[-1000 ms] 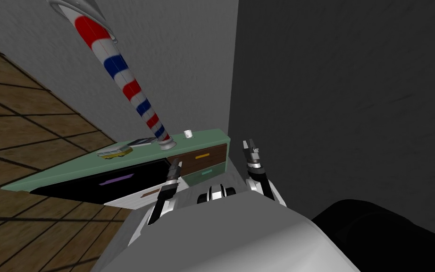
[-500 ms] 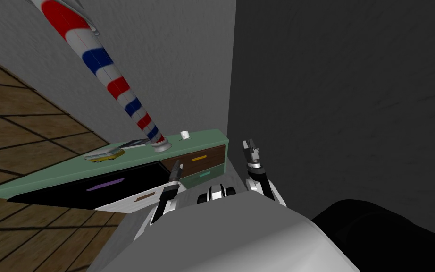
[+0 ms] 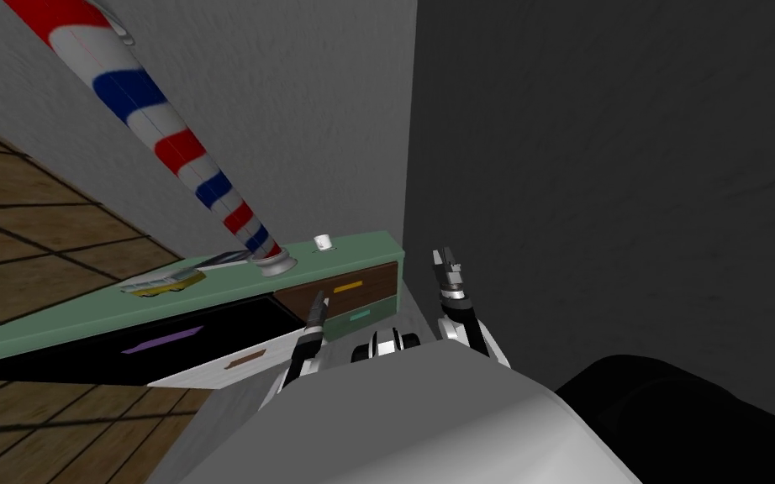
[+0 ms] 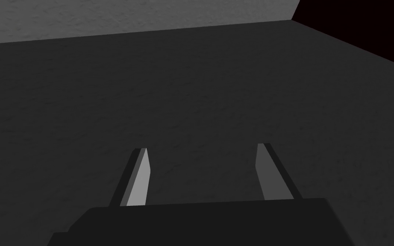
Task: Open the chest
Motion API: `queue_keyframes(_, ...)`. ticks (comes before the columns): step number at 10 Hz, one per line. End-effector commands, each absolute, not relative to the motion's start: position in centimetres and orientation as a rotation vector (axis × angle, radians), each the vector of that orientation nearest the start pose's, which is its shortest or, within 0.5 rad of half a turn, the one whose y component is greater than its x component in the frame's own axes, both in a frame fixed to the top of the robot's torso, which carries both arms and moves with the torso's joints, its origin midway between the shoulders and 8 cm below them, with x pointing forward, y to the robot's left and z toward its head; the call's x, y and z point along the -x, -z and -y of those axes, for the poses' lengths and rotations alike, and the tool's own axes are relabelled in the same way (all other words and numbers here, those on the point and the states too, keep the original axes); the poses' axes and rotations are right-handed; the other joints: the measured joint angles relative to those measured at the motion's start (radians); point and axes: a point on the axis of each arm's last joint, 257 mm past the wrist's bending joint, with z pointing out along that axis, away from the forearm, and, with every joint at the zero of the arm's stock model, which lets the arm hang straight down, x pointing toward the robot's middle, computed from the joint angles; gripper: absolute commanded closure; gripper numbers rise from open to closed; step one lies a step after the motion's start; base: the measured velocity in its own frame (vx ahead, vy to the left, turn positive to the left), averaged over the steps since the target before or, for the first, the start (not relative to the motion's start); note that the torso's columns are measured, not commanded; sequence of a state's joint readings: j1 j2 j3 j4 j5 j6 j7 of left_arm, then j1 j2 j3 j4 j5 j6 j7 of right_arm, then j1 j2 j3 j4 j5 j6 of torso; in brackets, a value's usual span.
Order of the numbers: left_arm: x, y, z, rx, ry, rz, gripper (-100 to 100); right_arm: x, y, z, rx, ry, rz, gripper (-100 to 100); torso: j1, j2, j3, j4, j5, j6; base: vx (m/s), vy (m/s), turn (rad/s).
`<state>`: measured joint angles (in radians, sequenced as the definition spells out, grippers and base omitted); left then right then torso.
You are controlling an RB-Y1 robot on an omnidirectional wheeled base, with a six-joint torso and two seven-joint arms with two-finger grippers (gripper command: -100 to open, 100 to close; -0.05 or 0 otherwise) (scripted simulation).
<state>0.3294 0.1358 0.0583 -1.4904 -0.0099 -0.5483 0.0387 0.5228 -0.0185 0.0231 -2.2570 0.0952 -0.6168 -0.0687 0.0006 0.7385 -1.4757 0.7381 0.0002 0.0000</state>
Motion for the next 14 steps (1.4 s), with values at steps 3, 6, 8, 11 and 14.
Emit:
queue_keyframes(3,-41.3,30.9,-31.1,1.15,1.1,-1.074,-100,-33.0,-2.7,25.6,-0.551,-1.346,-0.624,0,0.0,0.0,0.0,0.0,0.0,0.0,0.051,-0.074,0.003)
queue_keyframes(6,-41.4,32.1,-29.2,1.217,1.124,-1.037,-100,-33.0,-2.7,25.6,-0.551,-1.346,-0.624,0,0.001,0.001,0.0,0.0,0.0,0.0,0.019,-0.032,0.001)
queue_keyframes(8,-41.3,32.4,-33.3,1.22,1.072,-1.017,-100,-33.0,-2.7,25.6,-0.551,-1.346,-0.624,0,0.001,0.0,0.0,0.0,0.0,0.0,-0.035,-0.018,-0.147)
queue_keyframes(11,-40.5,34.5,-37.5,1.266,1.003,-1.009,-100,-33.0,-2.7,25.6,-0.551,-1.347,-0.624,0,0.0,0.004,0.002,0.001,0.0,0.0,-0.128,-0.016,-0.386)
queue_keyframes(14,-39.9,35.1,-41.8,1.293,0.942,-0.977,-100,-33.0,-2.7,25.6,-0.551,-1.347,-0.624,0,0.0,-0.002,-0.001,0.0,0.0,0.0,-0.109,-0.036,-0.248)
